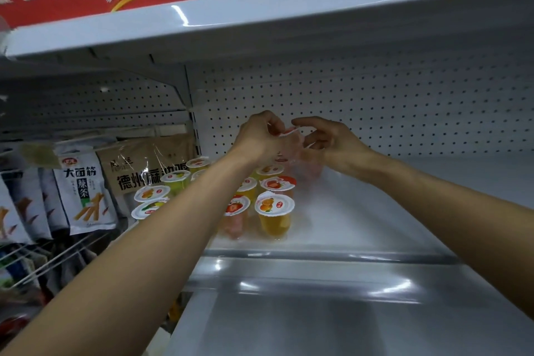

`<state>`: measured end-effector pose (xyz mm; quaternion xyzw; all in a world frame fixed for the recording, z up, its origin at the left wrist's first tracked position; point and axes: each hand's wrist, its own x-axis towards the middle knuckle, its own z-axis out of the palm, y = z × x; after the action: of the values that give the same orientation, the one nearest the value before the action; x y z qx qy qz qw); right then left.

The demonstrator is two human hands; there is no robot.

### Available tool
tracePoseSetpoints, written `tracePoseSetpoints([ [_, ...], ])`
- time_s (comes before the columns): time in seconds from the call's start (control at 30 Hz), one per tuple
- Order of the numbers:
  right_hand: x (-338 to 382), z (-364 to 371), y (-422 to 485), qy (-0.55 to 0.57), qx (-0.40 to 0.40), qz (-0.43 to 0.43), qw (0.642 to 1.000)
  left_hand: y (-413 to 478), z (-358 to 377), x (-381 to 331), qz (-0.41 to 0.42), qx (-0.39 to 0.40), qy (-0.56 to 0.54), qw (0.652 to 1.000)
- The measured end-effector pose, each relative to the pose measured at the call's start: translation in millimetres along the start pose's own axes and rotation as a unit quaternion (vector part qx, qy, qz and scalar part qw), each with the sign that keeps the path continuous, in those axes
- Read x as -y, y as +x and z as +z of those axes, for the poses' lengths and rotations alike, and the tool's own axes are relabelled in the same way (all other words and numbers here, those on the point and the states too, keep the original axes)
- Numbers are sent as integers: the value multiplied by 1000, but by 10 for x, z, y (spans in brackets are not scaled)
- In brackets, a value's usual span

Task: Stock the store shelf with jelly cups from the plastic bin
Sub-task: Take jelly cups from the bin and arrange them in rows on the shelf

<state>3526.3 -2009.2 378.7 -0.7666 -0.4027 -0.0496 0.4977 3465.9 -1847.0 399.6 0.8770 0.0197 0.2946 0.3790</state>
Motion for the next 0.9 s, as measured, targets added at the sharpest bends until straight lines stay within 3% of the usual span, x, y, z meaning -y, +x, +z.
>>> tracePoseSetpoints([
  [0.13,24,59,-77,24,-25,-12,999,-68,23,-54,9,45,-29,999],
  [0.23,-26,102,-126,-17,-42,-1,999,-138,-17,-42,15,64,18,998],
  [0.3,-92,129,-151,-54,-49,22,997,-184,-56,-16,25,43,126,991],
  [0.4,-206,187,-173,-87,-41,50,994,-258,-78,-17,25,36,322,946],
  [0.47,-269,230,-165,-105,-30,58,992,-292,-75,-17,16,52,377,925],
  [0.9,-257,344,-192,-181,-1,89,979,-347,-107,6,-1,120,343,932],
])
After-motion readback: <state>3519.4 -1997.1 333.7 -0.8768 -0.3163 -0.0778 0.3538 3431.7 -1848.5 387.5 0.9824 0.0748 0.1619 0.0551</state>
